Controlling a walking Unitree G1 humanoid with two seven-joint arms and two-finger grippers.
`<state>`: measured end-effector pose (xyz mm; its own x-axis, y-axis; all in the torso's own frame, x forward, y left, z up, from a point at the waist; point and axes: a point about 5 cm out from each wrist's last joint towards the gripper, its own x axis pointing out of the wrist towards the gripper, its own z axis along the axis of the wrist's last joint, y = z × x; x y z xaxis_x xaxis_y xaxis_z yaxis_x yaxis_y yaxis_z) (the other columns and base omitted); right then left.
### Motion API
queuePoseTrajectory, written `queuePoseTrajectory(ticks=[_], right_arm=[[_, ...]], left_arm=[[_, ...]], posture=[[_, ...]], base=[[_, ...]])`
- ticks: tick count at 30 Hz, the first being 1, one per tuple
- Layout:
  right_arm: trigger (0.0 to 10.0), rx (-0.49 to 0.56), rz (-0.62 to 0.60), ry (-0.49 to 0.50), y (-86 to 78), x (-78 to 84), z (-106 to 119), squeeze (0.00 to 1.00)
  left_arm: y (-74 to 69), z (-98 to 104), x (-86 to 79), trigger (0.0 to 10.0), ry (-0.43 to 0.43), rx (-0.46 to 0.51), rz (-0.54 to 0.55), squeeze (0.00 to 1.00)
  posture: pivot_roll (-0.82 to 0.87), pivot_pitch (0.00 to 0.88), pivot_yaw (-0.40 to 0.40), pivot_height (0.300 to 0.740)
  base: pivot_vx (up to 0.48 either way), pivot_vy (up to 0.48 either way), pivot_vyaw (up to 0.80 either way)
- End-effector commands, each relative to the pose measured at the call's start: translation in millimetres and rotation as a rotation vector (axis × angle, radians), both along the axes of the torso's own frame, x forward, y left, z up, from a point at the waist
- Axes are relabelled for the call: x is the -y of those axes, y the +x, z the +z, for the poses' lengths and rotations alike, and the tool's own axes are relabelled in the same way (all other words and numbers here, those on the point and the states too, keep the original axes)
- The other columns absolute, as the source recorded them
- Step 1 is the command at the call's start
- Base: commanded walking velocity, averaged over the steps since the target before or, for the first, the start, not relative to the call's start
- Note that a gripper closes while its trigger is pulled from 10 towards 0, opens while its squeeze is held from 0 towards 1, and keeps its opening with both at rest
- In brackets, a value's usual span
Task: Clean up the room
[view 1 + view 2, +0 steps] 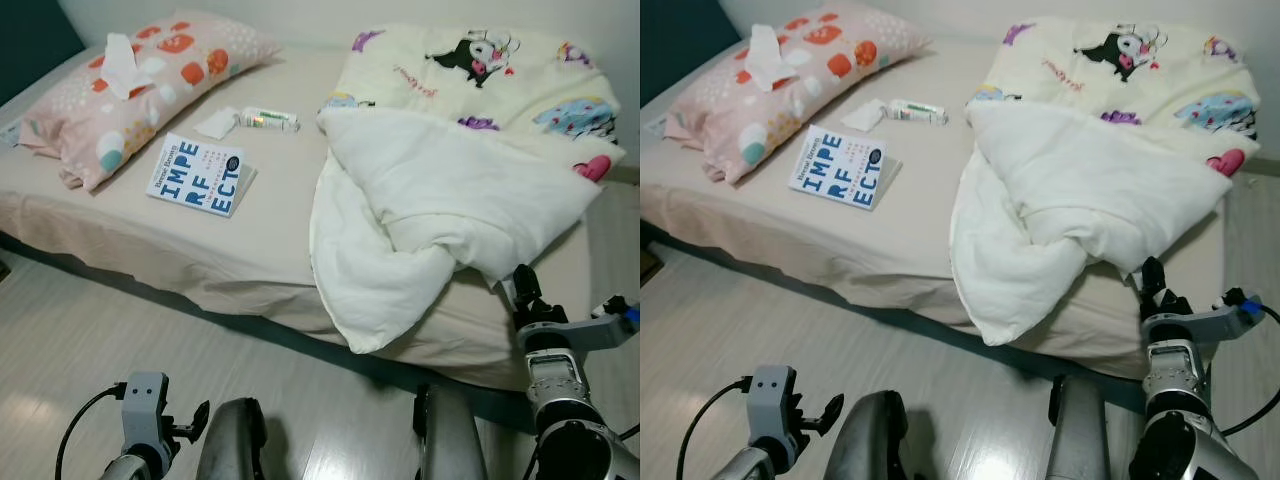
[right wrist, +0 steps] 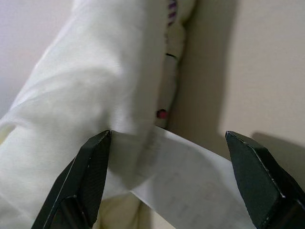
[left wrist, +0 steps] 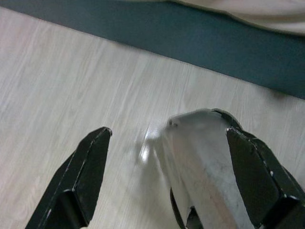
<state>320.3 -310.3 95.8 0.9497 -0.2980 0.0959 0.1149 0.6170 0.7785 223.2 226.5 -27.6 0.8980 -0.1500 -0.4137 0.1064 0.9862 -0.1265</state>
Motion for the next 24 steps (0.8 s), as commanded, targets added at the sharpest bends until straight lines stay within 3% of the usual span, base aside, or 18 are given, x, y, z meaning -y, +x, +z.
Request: queuePoseTrajectory(ticks=[1, 10, 15, 16, 17, 24], right_arm=[[10.0, 0.062, 0.003, -0.008, -0.7, 2.5, 5.6, 0.0], [10.0, 0.257, 0.09, -0.016, 7.6, 0.9, 32.6, 0.0], [10.0, 0.275, 0.103, -0.026, 8.3, 0.9, 36.0, 0.0], [3.5, 0.278, 0.104, -0.03, 8.6, 1.9, 37.7, 0.0], [0.0, 0.28, 0.104, -0.038, 8.3, 3.1, 39.1, 0.0], [0.0, 0.298, 0.107, -0.051, 7.9, 5.0, 42.6, 0.0]], left_arm=[[-13.3, -6.2, -7.8, 10.0, 0.017, -0.035, 0.004, 0.0], [-19.5, -10.9, -3.8, 10.0, 0.017, -0.057, -0.007, 0.0], [-21.2, -12.4, -2.3, 10.0, 0.017, -0.065, -0.011, 0.0], [-22.7, -13.6, -1.1, 10.0, 0.016, -0.072, -0.013, 0.0], [-23.9, -14.0, 0.2, 10.0, 0.013, -0.073, -0.015, 0.0], [-23.9, -13.4, 2.1, 10.0, 0.006, -0.066, -0.016, 0.0]], posture=[[0.12, 0.345, 0.15, 0.497], [0.1, 0.346, 0.146, 0.497], [0.1, 0.346, 0.146, 0.497], [0.1, 0.346, 0.146, 0.497], [0.09, 0.348, 0.142, 0.497], [0.09, 0.347, 0.141, 0.497]], base=[[0.0, 0.0, 0.0], [0.0, 0.0, 0.0], [0.0, 0.0, 0.0], [0.0, 0.0, 0.0], [0.0, 0.0, 0.0], [0.0, 0.0, 0.0]])
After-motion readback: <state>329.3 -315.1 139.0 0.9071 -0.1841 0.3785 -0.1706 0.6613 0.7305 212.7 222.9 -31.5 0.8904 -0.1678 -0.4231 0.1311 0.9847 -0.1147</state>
